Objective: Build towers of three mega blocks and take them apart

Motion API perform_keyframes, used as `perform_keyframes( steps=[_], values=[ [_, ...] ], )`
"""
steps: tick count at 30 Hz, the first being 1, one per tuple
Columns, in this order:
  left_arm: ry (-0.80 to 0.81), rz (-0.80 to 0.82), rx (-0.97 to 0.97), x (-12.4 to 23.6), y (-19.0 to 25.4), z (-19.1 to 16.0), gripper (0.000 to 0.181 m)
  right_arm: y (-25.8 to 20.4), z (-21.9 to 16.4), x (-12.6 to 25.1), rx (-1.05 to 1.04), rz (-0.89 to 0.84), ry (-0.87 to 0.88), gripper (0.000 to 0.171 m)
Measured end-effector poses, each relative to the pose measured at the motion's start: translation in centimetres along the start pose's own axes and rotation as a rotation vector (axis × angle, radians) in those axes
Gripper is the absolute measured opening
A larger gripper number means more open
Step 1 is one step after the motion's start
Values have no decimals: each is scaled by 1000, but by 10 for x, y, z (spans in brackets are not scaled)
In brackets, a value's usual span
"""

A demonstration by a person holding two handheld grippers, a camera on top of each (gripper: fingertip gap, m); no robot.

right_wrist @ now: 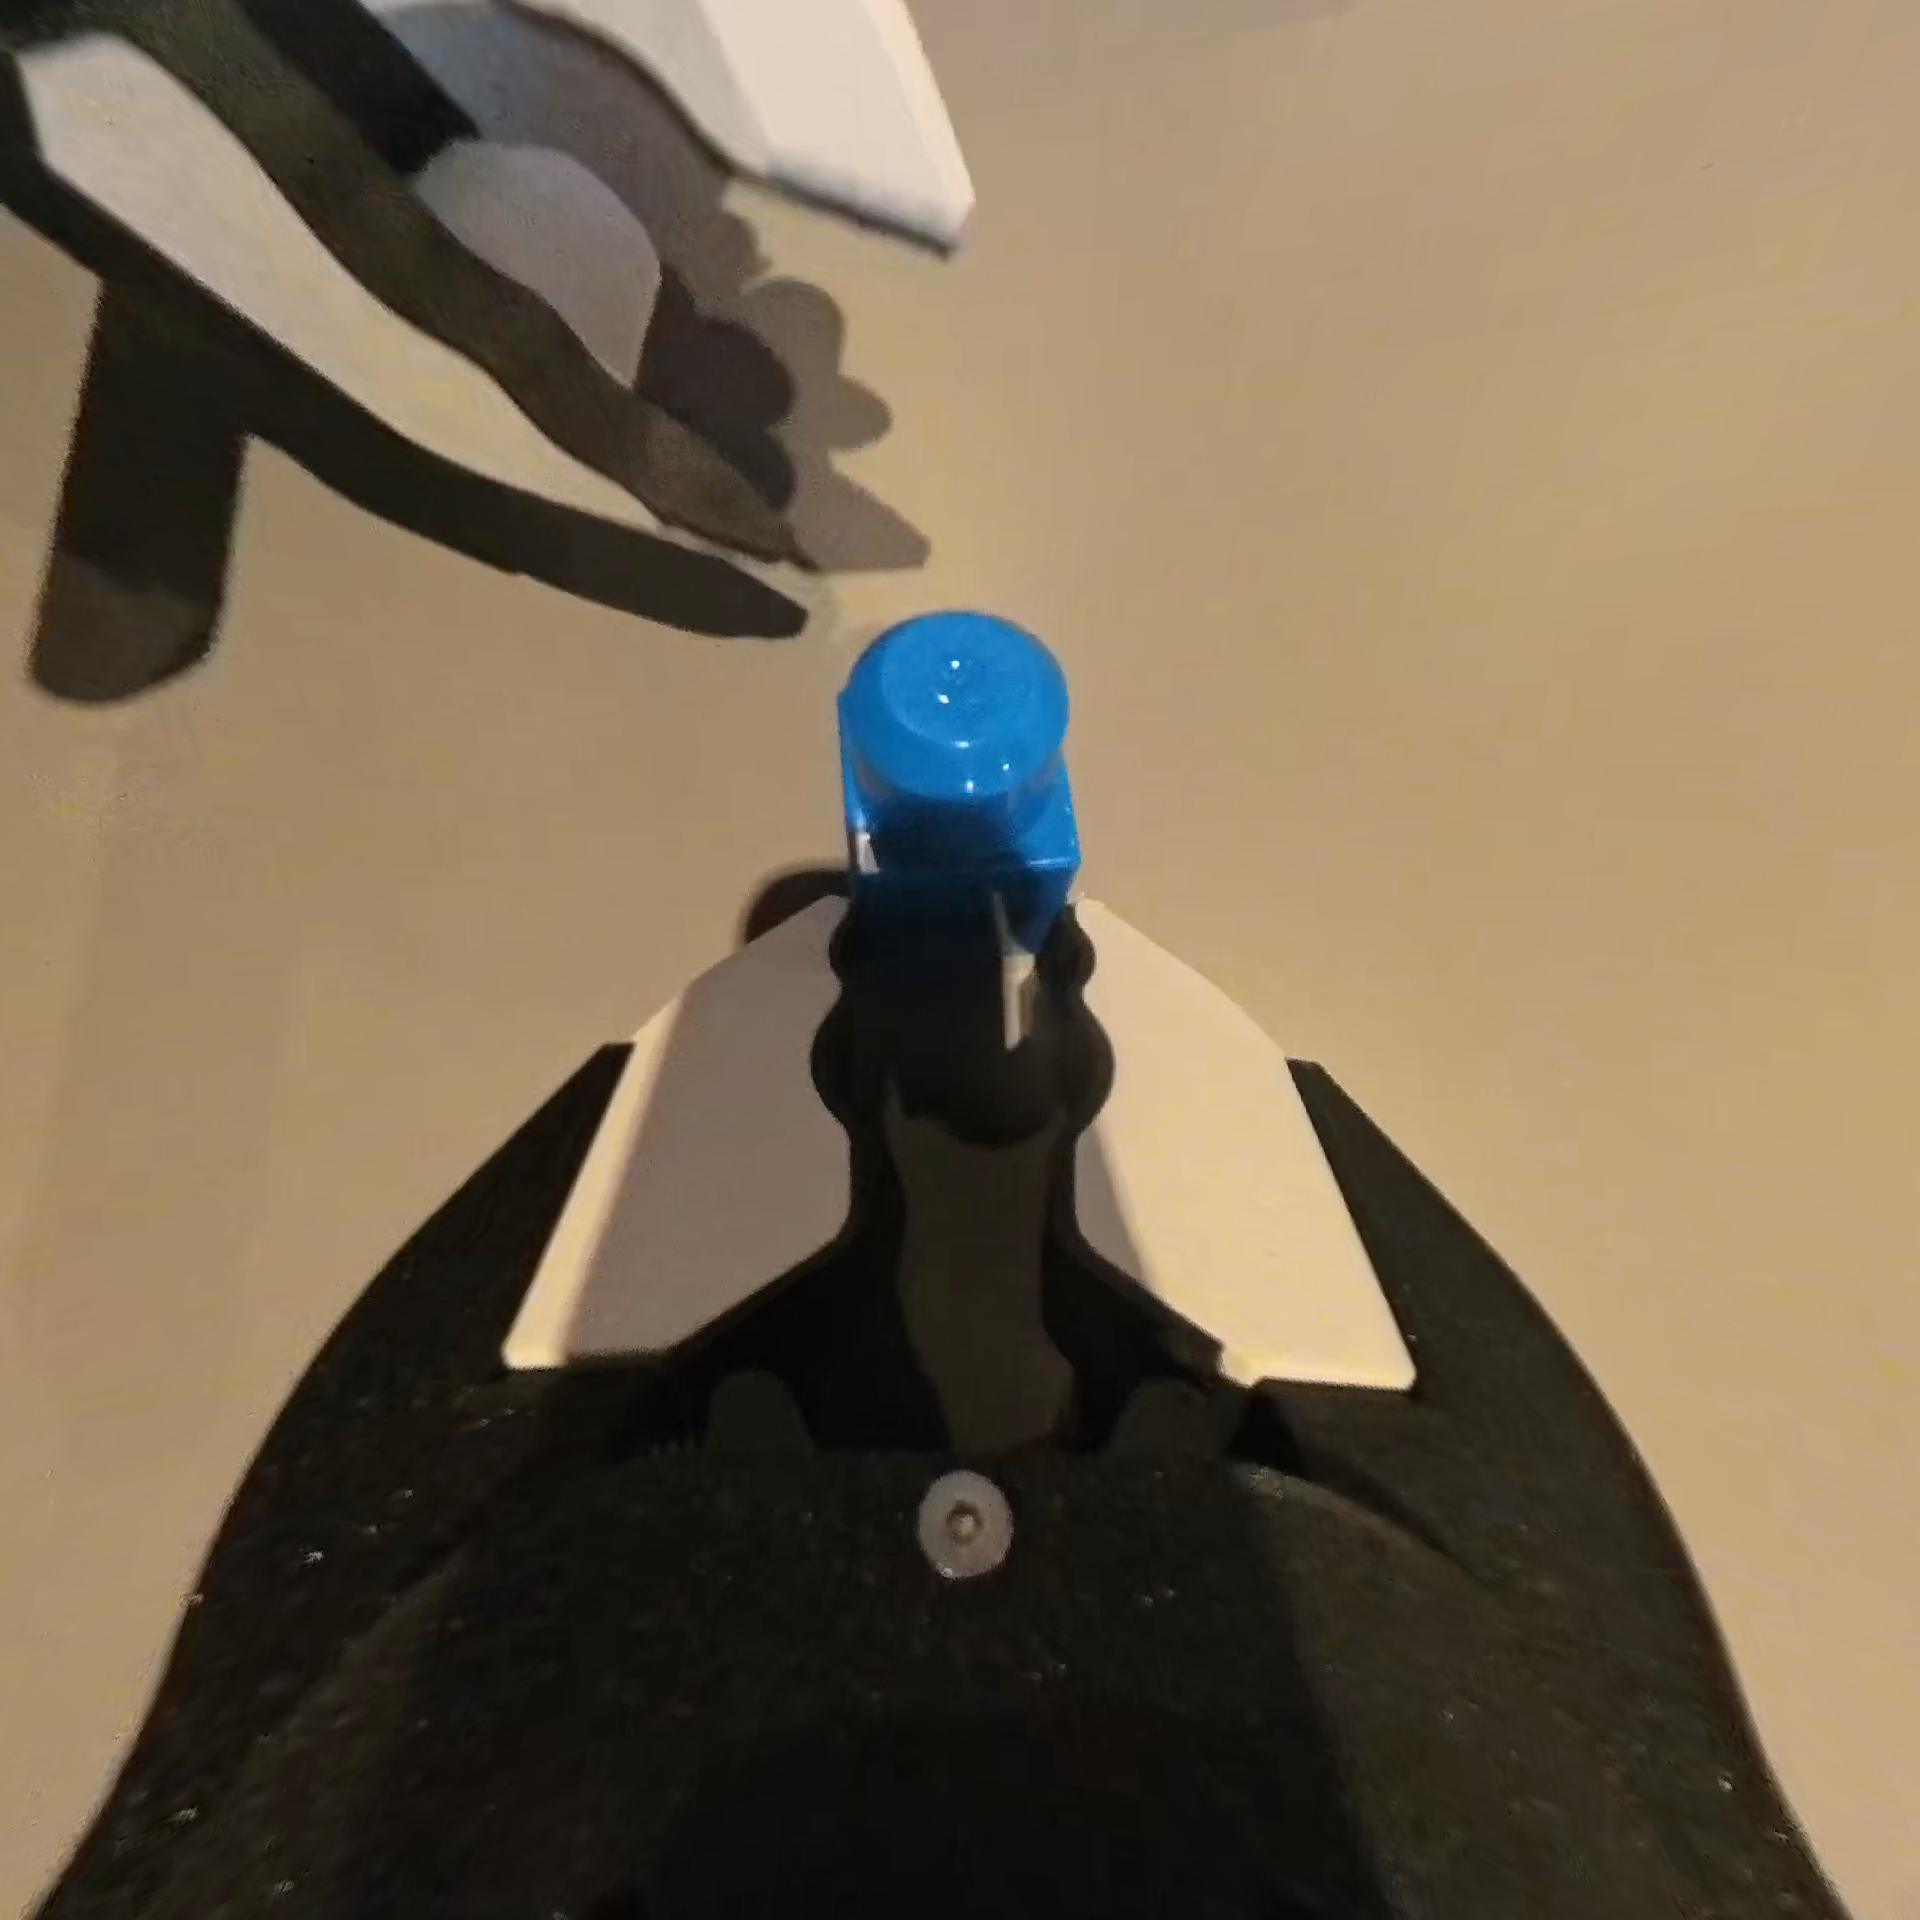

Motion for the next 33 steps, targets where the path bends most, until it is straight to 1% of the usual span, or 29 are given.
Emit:
perform_keyframes(
  steps=[4, 7, 9, 11, 13, 14, 16, 19, 24, 25, 27, 30, 31, 33],
  values=[
    [56, -8, 199, 21, -5, -18, 53, 1, 0, 0, -12, 3, 0, 36],
    [105, 9, 470, 58, -21, -48, 53, 1, 0, 0, -12, 1, -1, 36],
    [139, 49, 677, 94, -37, -79, 56, 1, 0, 0, -14, 3, -1, 36],
    [124, 142, 887, 136, -55, -123, 56, 1, 0, 0, -15, 3, -1, 36],
    [62, 267, 1029, 177, -67, -170, 57, 1, 0, 0, -12, 0, 0, 36],
    [16, 306, 1083, 194, -69, -193, 57, 1, 0, 0, -10, -2, 0, 36],
    [-64, 325, 1183, 213, -66, -233, 57, 1, 0, 0, -9, -3, 0, 36],
    [-195, 212, 1313, 209, -44, -278, 60, 1, 0, 0, -11, -2, 1, 36],
    [-363, -67, 1464, 164, 1, -325, 60, 1, 0, 0, -14, 1, 2, 36],
    [-396, -116, 1483, 156, 8, -331, 59, 1, 0, 0, -15, 1, 2, 36],
    [-411, -206, 1525, 139, 19, -335, 59, 1, 0, 0, -12, 0, 2, 36],
    [-473, -299, 1543, 124, 34, -341, 48, 0, 0, 0, -7, 1, 3, 37],
    [-492, -323, 1549, 120, 39, -342, 41, 0, 0, 0, -5, 2, 4, 37],
    [-419, -316, 1582, 117, 36, -341, 38, -1, -1, 0, -1, 4, 5, 39]
  ],
)
Point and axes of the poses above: each gripper's, where its closed fingertips meet, x back along the fingers, z out of its top, y = z × x across the jaws, the point moved 4 cm from there along x, back along the fingers, and after that the axes turned 15 degrees about -z, right-handed, at the moved point
